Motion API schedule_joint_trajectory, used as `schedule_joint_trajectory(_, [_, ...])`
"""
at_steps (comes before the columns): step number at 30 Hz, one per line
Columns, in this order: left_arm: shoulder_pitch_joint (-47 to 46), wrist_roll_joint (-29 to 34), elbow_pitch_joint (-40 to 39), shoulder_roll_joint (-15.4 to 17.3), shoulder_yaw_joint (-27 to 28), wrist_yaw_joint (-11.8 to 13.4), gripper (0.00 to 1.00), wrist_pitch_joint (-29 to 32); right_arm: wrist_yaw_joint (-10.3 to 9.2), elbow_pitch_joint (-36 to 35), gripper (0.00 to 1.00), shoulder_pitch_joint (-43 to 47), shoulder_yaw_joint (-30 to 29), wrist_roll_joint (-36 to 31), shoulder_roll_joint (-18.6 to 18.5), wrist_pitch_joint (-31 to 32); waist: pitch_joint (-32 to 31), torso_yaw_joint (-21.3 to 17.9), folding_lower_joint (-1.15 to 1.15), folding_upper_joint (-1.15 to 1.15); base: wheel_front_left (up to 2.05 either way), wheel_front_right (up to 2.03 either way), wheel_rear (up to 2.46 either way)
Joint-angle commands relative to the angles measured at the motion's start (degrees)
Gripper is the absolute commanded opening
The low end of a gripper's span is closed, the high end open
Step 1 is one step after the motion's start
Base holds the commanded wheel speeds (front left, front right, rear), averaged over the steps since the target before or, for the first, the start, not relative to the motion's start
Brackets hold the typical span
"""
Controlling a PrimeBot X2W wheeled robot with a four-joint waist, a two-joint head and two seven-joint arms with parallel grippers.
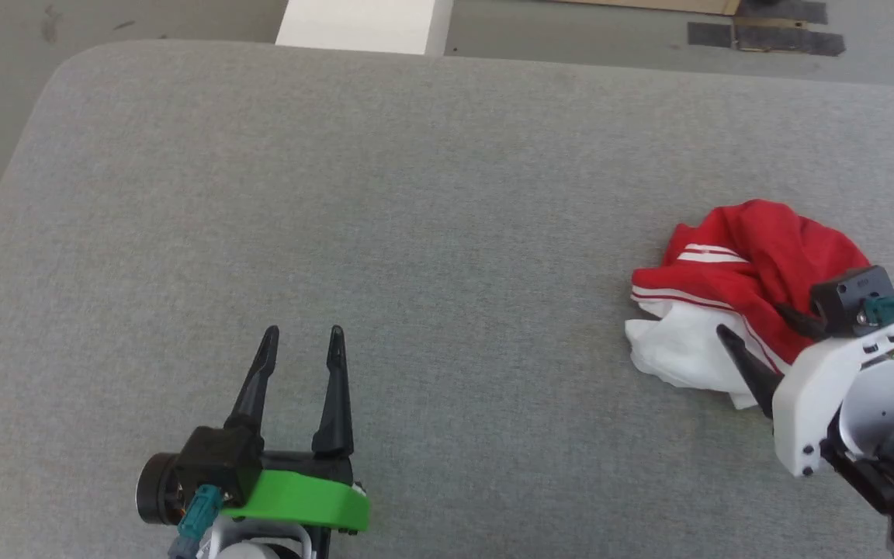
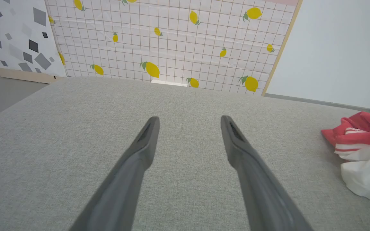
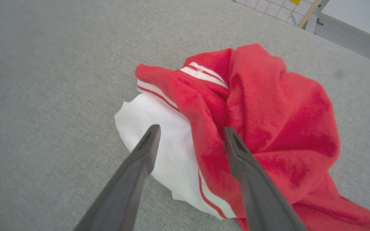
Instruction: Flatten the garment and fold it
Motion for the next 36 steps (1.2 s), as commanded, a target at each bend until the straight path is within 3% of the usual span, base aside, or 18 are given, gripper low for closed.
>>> schedule_joint_trajectory(1, [-0.97,-0.18,0.0,-0.25,-0.03,0.35,1.0,-0.22,-0.1,1.33,1.0,-1.9,0.46,-0.07,-0.2,-0.86,1.16,1.17,0.0,0.0,0.0,0.0,0.0])
schedule_joint_trajectory(3, [-1.27,-0.2,0.0,-0.25,-0.24,0.37,1.0,-0.22,-0.1,3.58,1.0,-3.05,2.32,-0.68,-1.18,-1.21,1.65,1.75,0.0,0.0,0.0,0.0,0.0])
schedule_joint_trajectory(4, [-1.37,-0.21,0.02,-0.26,-0.35,0.39,1.0,-0.22,-0.1,4.51,0.33,-3.52,2.62,-0.71,-1.23,-1.37,1.84,2.0,0.0,0.0,0.0,0.0,0.0])
schedule_joint_trajectory(5, [-1.5,-0.25,0.07,-0.26,-0.54,0.4,1.0,-0.22,-0.1,5.4,0.0,-4.02,2.85,-0.77,-1.27,-1.62,2.04,2.34,0.0,0.0,0.0,0.0,0.0])
schedule_joint_trajectory(12, [-1.43,-0.7,0.87,-0.26,-1.23,0.87,1.0,-0.22,-0.1,4.33,0.0,-7.55,3.65,0.84,-1.42,-3.66,0.82,3.38,0.0,0.0,0.0,0.0,0.0])
schedule_joint_trajectory(17, [-1.09,-1.18,1.09,-0.26,-1.47,0.87,1.0,-0.22,-0.1,0.11,0.0,-12.89,7.71,3.3,-3.0,-2.2,-0.37,3.97,0.0,0.0,0.0,0.0,0.0])
schedule_joint_trajectory(21, [-1.19,-1.44,1.04,-0.26,-1.78,0.71,1.0,-0.22,-0.1,-2.42,0.0,-19.01,14.16,5.74,-3.8,0.31,-0.08,4.72,0.0,0.0,0.0,0.0,0.0])
schedule_joint_trajectory(25, [-1.35,-1.78,1.01,-0.26,-2.04,0.75,1.0,-0.22,-0.1,-2.53,0.0,-23.46,22.67,9.81,-1.94,1.77,0.8,5.53,0.0,0.0,0.0,0.0,0.0])
schedule_joint_trajectory(30, [-1.46,-2.19,1.22,-0.26,-2.48,1.01,1.0,-0.22,-0.1,1.0,0.0,-24.37,33.4,14.86,2.16,1.07,1.7,6.12,0.0,0.0,0.0,0.0,0.0])
schedule_joint_trajectory(34, [-1.87,-2.51,1.34,-0.26,-2.98,1.24,1.0,-0.22,-0.1,5.67,0.0,-24.11,39.86,17.02,3.09,-0.3,2.3,6.34,0.0,0.0,0.0,0.0,0.0])
schedule_joint_trajectory(35, [-2.25,-2.65,1.45,-0.26,-3.14,1.38,1.0,-0.22,-0.1,8.12,0.75,-24.37,41.27,17.33,3.17,-1.59,2.51,6.21,0.0,0.0,0.0,0.0,0.0])
schedule_joint_trajectory(36, [-2.41,-2.69,1.51,-0.26,-3.16,1.42,1.0,-0.22,-0.1,9.21,1.0,-24.56,41.51,17.28,3.25,-2.21,2.58,6.07,0.0,0.0,0.0,0.0,0.0])
